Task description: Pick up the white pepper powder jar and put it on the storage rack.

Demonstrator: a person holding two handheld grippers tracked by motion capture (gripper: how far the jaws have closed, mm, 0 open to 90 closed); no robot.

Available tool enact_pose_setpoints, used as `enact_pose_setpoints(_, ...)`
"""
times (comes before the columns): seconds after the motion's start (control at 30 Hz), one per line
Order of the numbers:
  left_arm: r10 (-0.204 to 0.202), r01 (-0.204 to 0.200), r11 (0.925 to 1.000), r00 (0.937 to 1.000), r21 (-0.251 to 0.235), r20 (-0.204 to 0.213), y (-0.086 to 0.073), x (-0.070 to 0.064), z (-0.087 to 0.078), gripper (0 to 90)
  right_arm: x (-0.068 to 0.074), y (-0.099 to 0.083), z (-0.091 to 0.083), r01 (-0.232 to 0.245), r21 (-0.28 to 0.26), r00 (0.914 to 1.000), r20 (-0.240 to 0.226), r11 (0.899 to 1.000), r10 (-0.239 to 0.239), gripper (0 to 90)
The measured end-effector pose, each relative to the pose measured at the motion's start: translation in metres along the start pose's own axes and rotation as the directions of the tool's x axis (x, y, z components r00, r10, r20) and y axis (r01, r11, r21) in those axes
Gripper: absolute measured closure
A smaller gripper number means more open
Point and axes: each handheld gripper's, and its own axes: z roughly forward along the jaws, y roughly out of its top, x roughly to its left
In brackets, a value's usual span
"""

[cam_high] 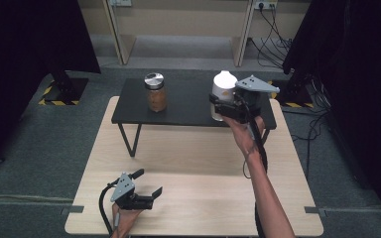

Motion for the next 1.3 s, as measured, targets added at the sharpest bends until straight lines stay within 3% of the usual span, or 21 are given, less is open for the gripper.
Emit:
enact_pose_setpoints(0.43,-0.004,0.004,1.0000,1.0000,-0.003,0.001,0.000,0.000,0.000,2.0,-0.009,0.001,0.027,-0.038,0.037,0.9957,0.086,0.999,0.035,30.8)
enact_pose_setpoints(0.8,-0.007,0.007,1.0000,1.0000,-0.004,0.000,-0.001,0.000,0.000,2.0,-0.015,0.000,0.035,-0.071,0.019,0.9914,0.111,0.997,0.069,30.8)
enact_pose_setpoints(1.3,-0.008,0.008,1.0000,1.0000,-0.004,-0.001,-0.001,0.000,0.000,2.0,-0.014,0.000,0.042,-0.063,0.030,0.9907,0.123,0.998,0.059,30.8)
